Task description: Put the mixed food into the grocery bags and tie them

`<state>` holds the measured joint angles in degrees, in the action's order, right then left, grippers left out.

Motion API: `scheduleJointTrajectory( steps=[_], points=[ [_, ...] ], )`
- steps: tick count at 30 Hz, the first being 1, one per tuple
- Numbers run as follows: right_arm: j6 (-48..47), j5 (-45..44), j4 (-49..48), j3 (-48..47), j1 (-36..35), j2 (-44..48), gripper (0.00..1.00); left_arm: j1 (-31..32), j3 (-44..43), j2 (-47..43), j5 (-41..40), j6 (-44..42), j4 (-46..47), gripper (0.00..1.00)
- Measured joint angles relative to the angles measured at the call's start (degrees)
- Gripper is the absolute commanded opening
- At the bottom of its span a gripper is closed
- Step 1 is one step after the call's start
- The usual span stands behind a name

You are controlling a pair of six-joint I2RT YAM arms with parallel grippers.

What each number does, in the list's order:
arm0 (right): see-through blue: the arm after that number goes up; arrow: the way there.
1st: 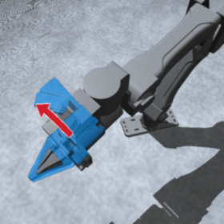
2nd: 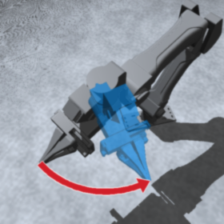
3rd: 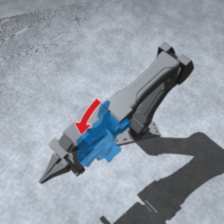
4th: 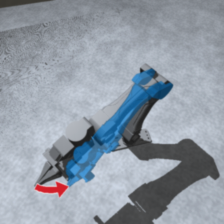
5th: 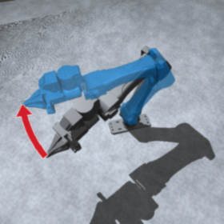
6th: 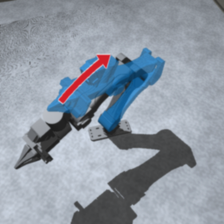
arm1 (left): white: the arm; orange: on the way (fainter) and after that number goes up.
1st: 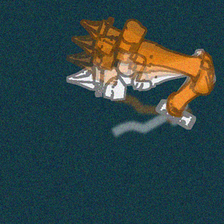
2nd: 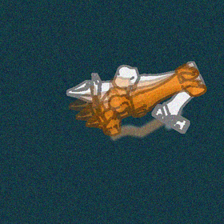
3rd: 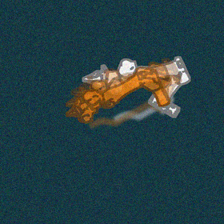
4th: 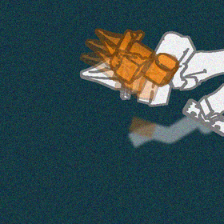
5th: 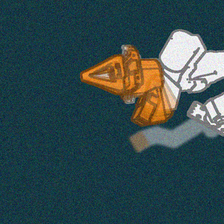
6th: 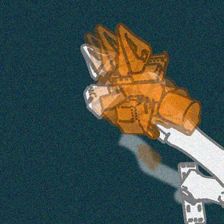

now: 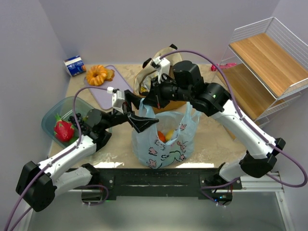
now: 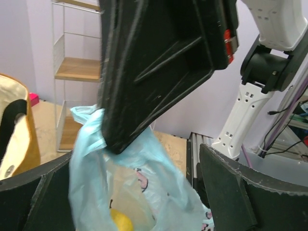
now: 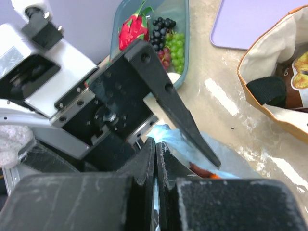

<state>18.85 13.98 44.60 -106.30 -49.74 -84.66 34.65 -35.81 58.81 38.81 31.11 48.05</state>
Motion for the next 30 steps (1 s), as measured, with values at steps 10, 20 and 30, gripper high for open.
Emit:
scheduleJointTrajectory(
  steps=[10,20,30],
  points=[
    [1.1,-4.1,-2.7,1.7,0.0,1.0,0.0,1.7,2.2,1.7,-0.8,0.8,2.5,0.71],
    [2.2,-6.0,-4.4,2.6,0.0,2.6,0.0,2.5,3.9,3.1,-1.7,1.1,4.5,0.44],
    [2.7,-8.2,-4.7,4.1,0.7,2.7,0.28,1.0,4.2,4.0,-5.8,2.4,2.4,0.0]
  ],
)
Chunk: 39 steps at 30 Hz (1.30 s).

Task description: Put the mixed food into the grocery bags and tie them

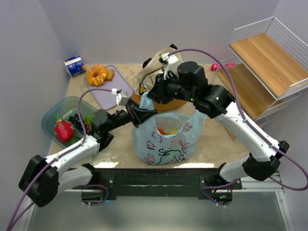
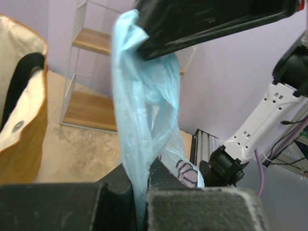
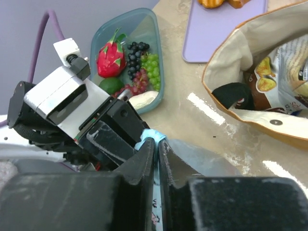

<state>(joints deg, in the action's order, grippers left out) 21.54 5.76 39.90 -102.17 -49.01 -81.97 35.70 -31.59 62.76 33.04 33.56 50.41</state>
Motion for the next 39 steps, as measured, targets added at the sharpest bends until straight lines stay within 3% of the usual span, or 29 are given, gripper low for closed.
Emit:
scheduleJointTrajectory(
  steps=[1,4,8,13,23,33,39],
  points=[
    [0.0,0.0,0.0,0.0,0.7,0.0,0.55,-0.8,0.0,0.0,-0.1,0.0,-0.7,0.0],
    [-1.1,-0.2,1.2,-0.8,4.3,0.0,0.88,-4.9,-0.7,0.3,0.9,0.2,-5.9,0.0],
    [-2.8,-1.9,3.5,-2.3,8.1,0.5,0.98,-9.3,-6.1,2.7,3.3,-1.6,-16.0,0.0],
    [-4.1,-5.5,7.2,-1.4,12.3,5.2,0.98,-14.1,-12.1,5.1,6.6,-4.8,-26.1,0.0],
    [-6.6,-15.2,12.4,10.4,18.6,13.9,0.99,-16.2,-12.4,6.1,12.1,-7.5,-29.7,0.0],
    [-12.3,-14.6,9.7,19.7,22.6,12.6,0.99,-16.2,-12.3,6.1,14.0,-8.3,-30.4,0.0],
    [-14.8,-9.4,5.2,21.3,24.6,12.2,0.99,-16.2,-12.3,6.1,14.5,-8.9,-30.7,0.0]
  ],
)
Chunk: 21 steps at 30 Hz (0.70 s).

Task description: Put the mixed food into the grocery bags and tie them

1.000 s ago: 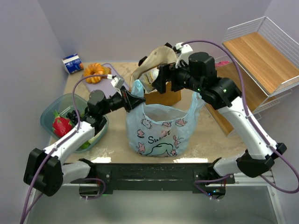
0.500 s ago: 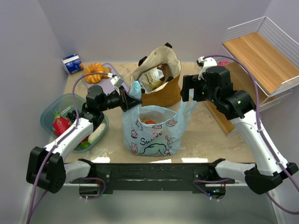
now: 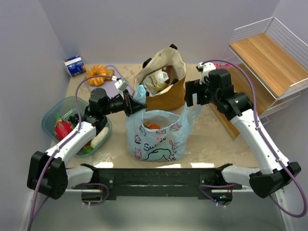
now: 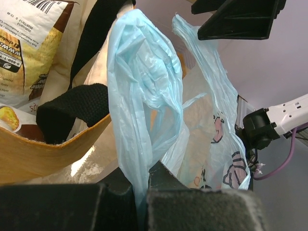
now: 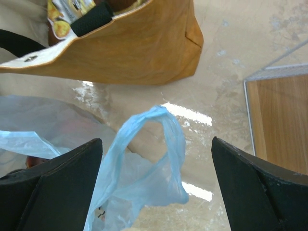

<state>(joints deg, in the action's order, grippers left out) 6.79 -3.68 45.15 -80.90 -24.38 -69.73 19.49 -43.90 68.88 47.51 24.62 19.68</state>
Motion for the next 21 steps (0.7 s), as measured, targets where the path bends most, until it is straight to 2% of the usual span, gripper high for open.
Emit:
scheduleJointTrajectory(
  steps=[11,13,15,16,17,19,20,21],
  points=[
    [-0.4,8.7,-1.2,4.0,0.4,-0.4,0.99,0.0,0.0,0.0,0.3,-0.2,-0.6,0.0],
    [-0.4,9.4,-1.3,5.4,0.4,-0.4,0.96,0.0,0.0,0.0,0.3,-0.2,-0.7,0.0],
    [-0.3,9.9,-1.4,6.8,0.4,-0.4,0.8,0.0,0.0,0.0,0.2,-0.2,-0.7,0.0],
    [-0.2,10.3,-1.5,7.5,0.4,-0.4,0.69,0.0,0.0,0.0,0.2,-0.2,-0.7,0.0],
    [0.0,10.6,-1.6,8.0,0.4,-0.4,0.53,0.0,0.0,0.0,0.2,-0.2,-0.7,0.0],
    [1.2,10.6,-2.1,8.8,0.4,-0.2,0.3,0.0,0.1,0.0,-0.3,0.0,-0.7,0.0],
    [1.6,10.6,-2.3,8.9,0.4,0.0,0.13,-0.1,0.2,-0.1,-0.7,0.3,-0.6,0.0],
    [2.6,10.1,-2.6,8.9,0.4,0.3,0.1,-0.2,0.5,-0.2,-1.3,0.6,-0.5,0.0]
  ],
)
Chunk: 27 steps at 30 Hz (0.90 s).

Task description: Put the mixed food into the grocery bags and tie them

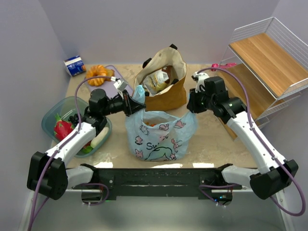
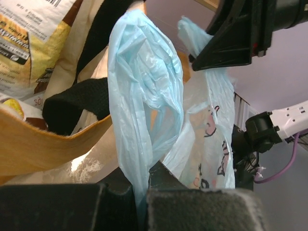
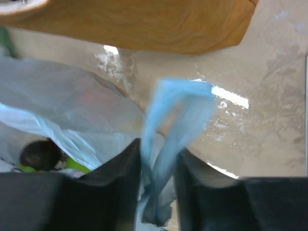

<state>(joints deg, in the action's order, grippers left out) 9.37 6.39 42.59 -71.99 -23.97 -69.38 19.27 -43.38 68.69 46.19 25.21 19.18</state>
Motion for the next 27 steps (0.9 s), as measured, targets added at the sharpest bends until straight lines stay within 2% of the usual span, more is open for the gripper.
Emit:
scheduleJointTrajectory(
  steps=[2,11,17,21,27],
  points=[
    [1.9,-2.9,-0.2,-0.3,0.0,1.4,0.0,-0.6,0.7,-0.6,-1.2,1.6,0.0,0.0],
    [8.2,-17.9,0.2,-8.1,-0.1,10.4,0.0,-3.8,7.1,-8.6,-7.3,13.9,5.0,0.0],
    [8.9,-19.8,-0.2,-5.1,-0.5,11.3,0.0,-3.6,8.6,-9.7,-7.6,16.2,6.8,0.0],
    [6.8,-16.4,-3.2,1.0,0.0,11.7,0.0,-1.2,6.8,-7.1,-6.8,12.6,3.9,0.0],
    [3.7,-0.6,-13.0,6.9,-0.1,13.5,0.0,8.5,-3.0,-0.9,-1.1,4.4,-1.8,0.0]
  ],
)
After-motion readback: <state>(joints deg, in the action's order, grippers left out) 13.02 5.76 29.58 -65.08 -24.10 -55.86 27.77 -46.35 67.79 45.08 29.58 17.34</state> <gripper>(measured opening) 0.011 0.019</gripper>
